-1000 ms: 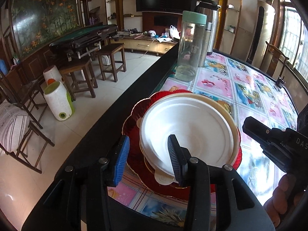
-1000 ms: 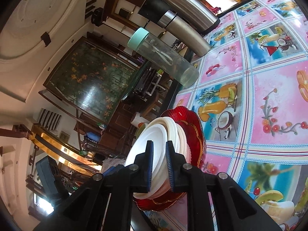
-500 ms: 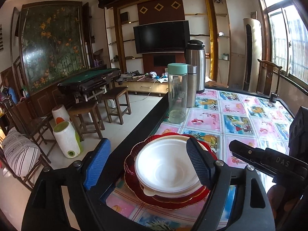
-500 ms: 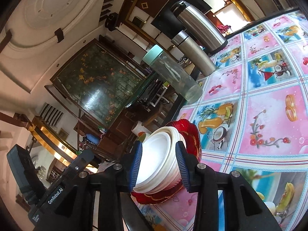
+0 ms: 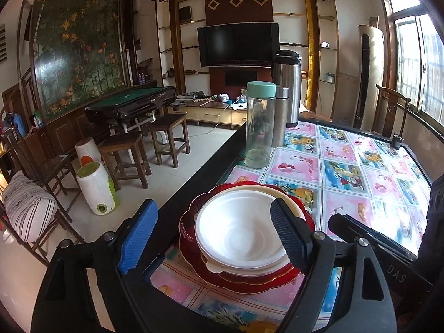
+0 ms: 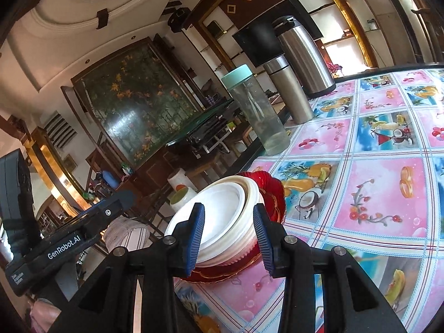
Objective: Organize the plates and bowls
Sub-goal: 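Open both grippers to release the white plate and withdraw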
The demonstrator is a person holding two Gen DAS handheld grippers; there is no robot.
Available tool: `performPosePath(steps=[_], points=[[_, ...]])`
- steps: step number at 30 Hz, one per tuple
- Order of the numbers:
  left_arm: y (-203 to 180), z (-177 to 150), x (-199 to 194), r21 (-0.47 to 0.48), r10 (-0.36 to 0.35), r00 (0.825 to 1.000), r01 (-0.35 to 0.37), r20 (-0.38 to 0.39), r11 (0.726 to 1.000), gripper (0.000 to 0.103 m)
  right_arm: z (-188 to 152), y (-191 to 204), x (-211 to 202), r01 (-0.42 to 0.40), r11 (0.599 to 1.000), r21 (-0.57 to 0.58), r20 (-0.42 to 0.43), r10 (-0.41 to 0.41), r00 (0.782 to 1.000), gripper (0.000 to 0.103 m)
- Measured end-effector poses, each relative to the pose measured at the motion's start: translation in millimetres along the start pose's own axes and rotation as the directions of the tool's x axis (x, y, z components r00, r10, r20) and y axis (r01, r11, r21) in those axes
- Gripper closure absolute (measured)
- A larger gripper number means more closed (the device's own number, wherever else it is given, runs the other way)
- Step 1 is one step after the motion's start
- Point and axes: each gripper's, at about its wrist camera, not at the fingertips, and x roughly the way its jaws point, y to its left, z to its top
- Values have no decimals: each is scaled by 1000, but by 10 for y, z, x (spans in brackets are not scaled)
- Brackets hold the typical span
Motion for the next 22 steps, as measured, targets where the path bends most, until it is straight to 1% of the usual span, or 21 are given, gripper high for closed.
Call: performPosePath(steps=[4, 9, 15, 22], points=[[39, -12, 6, -18, 8, 1000, -8, 5, 1000, 19, -33, 76, 27, 15, 999, -45, -6, -16, 1000, 64], [67, -21, 44, -37, -4, 1000, 4, -5, 999, 17, -53, 123, 39, 25, 997, -75, -5, -26, 1000, 64], [41, -40, 72, -22, 3, 1000, -3, -12, 1000, 17, -56, 128, 6, 33, 997, -76, 6, -33, 999, 64], [2, -62, 49, -1, 18, 1000, -18, 10, 1000, 17, -54, 130, 6, 39, 996, -82, 2, -39, 999, 64]])
